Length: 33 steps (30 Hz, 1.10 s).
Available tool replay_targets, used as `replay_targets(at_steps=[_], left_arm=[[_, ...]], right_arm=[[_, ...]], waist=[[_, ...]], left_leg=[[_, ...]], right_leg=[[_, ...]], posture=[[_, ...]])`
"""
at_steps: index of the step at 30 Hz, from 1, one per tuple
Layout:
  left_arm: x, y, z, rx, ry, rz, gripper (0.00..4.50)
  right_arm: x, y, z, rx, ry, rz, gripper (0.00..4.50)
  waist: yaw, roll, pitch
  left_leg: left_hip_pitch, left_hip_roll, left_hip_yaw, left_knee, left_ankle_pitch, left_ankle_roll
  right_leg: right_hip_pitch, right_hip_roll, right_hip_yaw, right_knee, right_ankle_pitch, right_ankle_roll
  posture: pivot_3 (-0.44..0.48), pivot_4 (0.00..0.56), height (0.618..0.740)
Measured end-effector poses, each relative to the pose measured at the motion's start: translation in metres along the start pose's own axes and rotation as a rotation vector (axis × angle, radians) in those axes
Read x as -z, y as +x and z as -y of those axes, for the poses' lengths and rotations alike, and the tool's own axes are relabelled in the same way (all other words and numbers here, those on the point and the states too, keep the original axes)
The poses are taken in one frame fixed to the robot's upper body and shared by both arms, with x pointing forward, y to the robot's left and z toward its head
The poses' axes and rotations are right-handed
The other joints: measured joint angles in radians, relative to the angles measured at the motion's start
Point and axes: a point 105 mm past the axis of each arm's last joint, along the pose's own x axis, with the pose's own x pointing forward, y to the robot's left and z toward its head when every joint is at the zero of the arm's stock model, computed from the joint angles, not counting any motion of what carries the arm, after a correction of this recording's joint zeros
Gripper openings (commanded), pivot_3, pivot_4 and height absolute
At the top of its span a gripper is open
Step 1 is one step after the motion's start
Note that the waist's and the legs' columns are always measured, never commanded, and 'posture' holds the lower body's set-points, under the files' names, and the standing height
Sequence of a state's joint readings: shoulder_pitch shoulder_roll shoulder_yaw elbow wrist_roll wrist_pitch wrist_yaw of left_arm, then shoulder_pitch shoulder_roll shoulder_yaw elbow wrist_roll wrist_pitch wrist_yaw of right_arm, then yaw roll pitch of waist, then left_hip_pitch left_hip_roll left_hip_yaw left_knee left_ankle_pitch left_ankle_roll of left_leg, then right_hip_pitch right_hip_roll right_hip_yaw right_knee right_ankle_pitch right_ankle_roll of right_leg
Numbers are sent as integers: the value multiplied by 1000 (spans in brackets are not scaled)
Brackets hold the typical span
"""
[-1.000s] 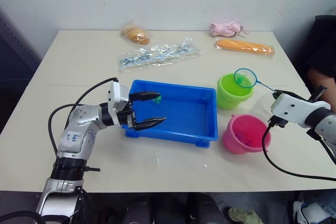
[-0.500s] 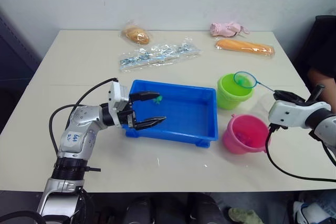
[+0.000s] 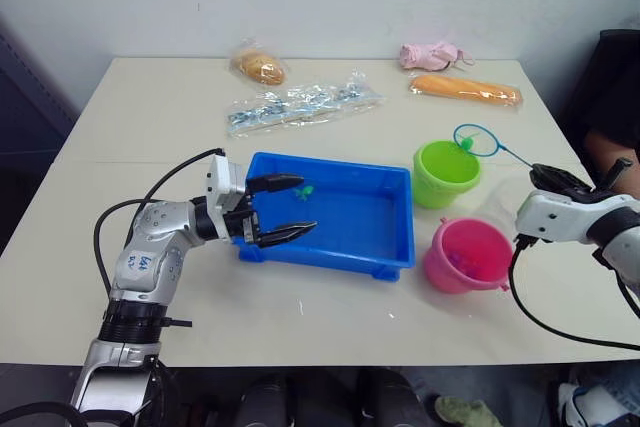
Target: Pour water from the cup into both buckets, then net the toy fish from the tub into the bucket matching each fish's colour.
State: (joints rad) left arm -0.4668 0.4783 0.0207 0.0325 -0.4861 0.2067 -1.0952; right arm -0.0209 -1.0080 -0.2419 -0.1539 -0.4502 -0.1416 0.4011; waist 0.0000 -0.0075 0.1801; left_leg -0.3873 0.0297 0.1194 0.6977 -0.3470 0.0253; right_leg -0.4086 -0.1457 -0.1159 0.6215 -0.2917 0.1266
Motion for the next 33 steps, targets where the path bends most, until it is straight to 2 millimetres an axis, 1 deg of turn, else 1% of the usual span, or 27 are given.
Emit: replay_targets(at_steps=[4,8,15,20,27,33], left_arm=[[2,-1,1,-4,-5,-1,4474],[7,-5,2,-4,-18,-8,4474],[5,-9,0,-15,1,3,4474],[9,-11,-2,-22,-10,1,4474],[11,-13,-5,-30,-3,8,4474],[11,-13,-7,-36,-2,8,4474]], right_arm=[[-4,0,-2,0,3,14,0],[-7,1,3,21,0,25,0],[-4,-1,0,45,12,1,0],[-2,-3,12,101,2,-10,0],[-2,-2,20,148,9,-13,0],[-3,-2,19,157,14,-13,0]], waist=[[0,0,0],[0,0,0],[0,0,0],[-1,0,0],[-1,0,0],[-1,0,0]], left_leg=[[0,0,0,0,0,0],[0,0,0,0,0,0],[0,0,0,0,0,0],[0,0,0,0,0,0],[0,0,0,0,0,0],[0,0,0,0,0,0]], right_leg=[[0,0,0,0,0,0],[0,0,0,0,0,0],[0,0,0,0,0,0],[0,0,0,1,0,0],[0,0,0,1,0,0],[0,0,0,1,0,0]], posture=[[0,150,740],[0,150,740],[0,150,740],[0,150,740],[0,150,740],[0,150,740]])
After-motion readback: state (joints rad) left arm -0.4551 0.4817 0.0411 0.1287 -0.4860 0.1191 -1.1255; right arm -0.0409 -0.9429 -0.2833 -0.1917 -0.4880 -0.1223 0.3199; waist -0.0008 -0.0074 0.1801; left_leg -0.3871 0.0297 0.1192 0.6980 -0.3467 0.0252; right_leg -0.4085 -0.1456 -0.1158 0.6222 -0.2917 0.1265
